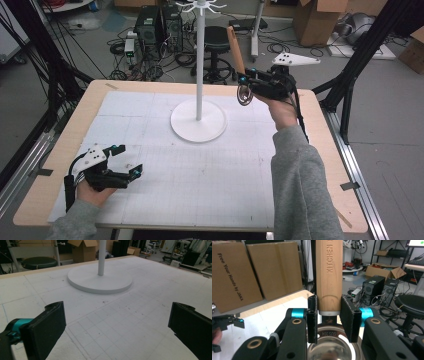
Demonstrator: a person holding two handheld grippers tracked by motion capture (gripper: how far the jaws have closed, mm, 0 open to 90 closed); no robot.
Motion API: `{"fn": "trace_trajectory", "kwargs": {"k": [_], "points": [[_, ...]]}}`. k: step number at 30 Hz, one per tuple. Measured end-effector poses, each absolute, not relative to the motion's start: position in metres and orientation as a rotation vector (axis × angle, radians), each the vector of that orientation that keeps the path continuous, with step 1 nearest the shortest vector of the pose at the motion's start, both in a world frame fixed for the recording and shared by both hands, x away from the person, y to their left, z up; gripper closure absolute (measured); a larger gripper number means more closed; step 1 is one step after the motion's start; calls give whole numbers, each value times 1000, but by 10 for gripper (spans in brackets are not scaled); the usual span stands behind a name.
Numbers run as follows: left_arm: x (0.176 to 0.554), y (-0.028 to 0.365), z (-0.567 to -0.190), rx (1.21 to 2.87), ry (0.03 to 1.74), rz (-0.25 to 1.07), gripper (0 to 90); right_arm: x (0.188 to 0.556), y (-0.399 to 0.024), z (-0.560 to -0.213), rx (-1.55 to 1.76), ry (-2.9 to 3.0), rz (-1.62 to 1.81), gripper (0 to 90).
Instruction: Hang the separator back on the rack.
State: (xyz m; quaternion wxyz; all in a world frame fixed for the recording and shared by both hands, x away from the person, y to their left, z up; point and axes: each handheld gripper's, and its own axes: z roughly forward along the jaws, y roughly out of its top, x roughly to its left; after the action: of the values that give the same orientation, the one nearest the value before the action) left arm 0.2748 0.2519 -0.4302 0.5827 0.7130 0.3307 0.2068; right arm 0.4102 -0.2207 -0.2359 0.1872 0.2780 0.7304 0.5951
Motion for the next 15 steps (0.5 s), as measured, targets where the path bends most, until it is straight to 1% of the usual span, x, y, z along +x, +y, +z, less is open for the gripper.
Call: {"fn": "trace_trajectory", "kwargs": {"k": [15], "points": [[277,253,-431,1661,781,483,18,413,-207,-222,769,2003,1678,695]]}}
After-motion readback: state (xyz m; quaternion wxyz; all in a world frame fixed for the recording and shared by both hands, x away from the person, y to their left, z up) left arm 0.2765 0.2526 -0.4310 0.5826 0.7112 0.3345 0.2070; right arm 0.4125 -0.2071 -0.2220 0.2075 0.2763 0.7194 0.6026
